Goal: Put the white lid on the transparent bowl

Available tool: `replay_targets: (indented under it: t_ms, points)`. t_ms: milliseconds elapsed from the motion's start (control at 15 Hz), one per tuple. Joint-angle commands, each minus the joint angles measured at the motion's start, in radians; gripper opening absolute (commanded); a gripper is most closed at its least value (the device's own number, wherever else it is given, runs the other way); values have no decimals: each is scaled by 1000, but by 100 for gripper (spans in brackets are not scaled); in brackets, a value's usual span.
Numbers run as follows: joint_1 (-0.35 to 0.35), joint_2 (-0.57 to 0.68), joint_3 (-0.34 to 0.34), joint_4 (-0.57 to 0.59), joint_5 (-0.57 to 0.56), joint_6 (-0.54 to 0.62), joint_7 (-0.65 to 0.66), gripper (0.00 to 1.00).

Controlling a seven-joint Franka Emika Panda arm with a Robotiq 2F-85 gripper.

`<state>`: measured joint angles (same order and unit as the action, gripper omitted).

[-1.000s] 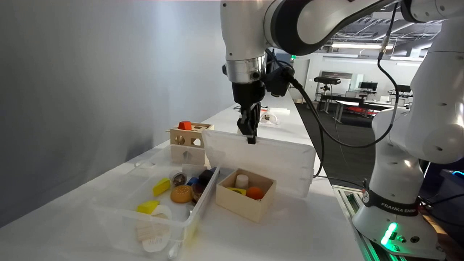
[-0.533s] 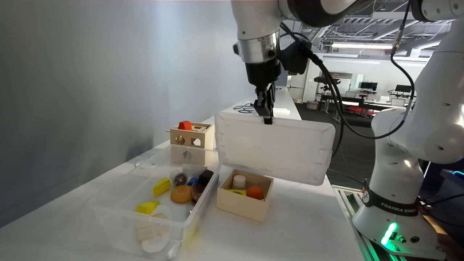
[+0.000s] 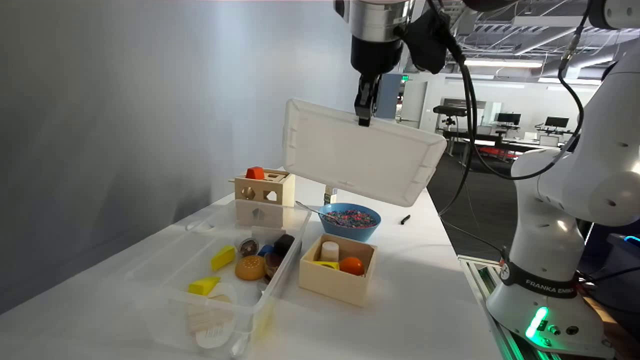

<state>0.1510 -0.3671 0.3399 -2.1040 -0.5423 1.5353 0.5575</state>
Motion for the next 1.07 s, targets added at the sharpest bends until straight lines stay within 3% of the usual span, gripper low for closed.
replay_targets:
  t_ms: [0,333,667,733,933,1000]
  points:
    - [31,-22,10,15,-99,38,-124,4]
    - [93,-54,7,-32,-134,105,-309,4]
    - [155,-197,-60,-157,-119,223,-544,4]
    - [125,-98,-14,-68,-103,149,-450,16]
    - [135,-163,-41,-121,-102,194,-518,16]
    - [135,-169,-41,-125,-101,195,-523,4]
